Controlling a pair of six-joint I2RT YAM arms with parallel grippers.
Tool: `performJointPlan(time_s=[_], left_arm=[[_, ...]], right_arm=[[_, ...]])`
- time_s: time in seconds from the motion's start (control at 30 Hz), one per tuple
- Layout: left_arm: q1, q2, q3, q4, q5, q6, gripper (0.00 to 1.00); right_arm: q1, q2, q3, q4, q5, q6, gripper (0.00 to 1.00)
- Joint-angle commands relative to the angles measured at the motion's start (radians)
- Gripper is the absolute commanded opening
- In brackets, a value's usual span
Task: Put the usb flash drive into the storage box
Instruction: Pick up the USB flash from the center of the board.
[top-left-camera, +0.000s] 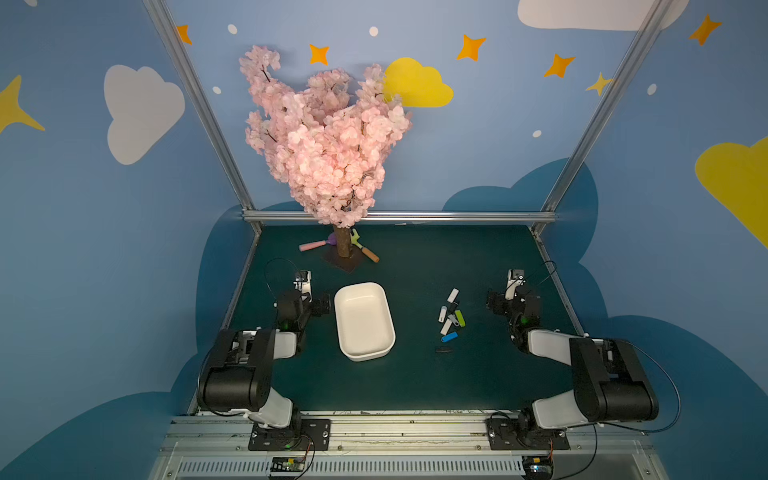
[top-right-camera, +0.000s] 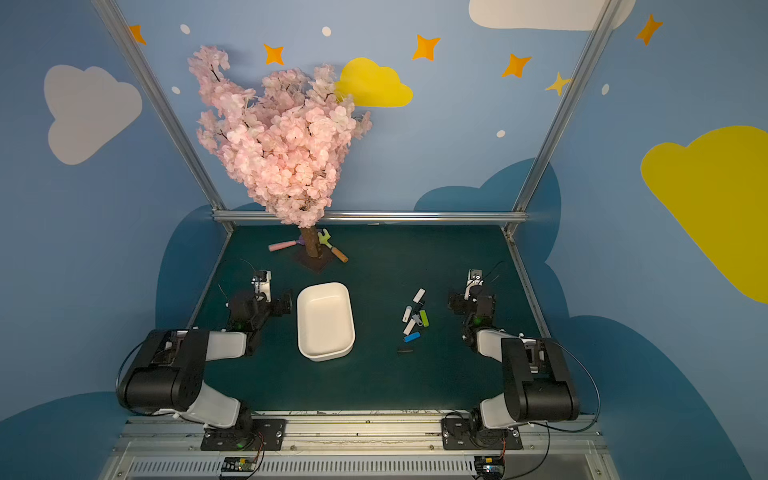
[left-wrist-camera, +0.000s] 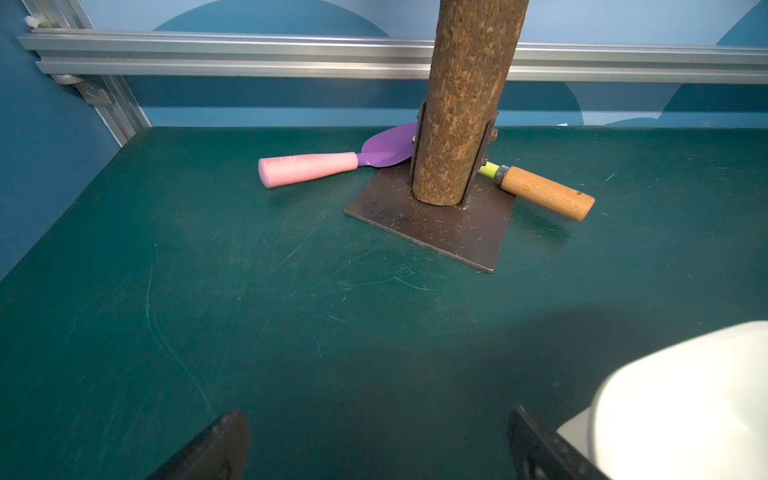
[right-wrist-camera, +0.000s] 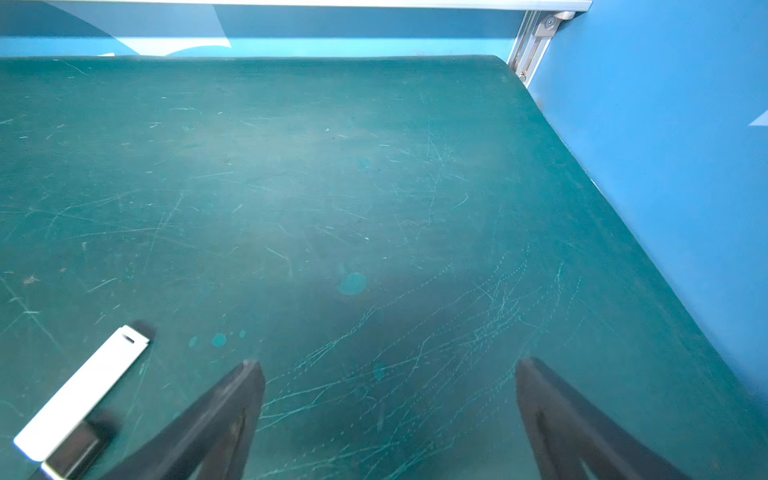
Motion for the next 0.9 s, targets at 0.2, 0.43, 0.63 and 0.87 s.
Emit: performJointPlan(time_s=[0.2,0.43,0.63,0.87], left_arm=[[-0.002,-0.009,-0.006,0.007,-0.005,0.005,1.00],[-0.003,-0.009,-0.006,0.006,-0.007,0.005,1.00],[0.002,-0.007,-0.002,-0.003,-0.003,0.001,1.00],[0.002,-0.007,-0.002,-0.004,-0.001,0.002,1.00]], right_arm=[[0.003,0.001,0.004,-0.005,0.009,-0.001,0.98],[0.003,0.000,0.002,-0.004,0.009,0.000,0.98],[0.004,0.001,0.003,-0.005,0.010,-0.001,0.98],[0.002,0.001,0.004,-0.006,0.008,-0.001,0.98]])
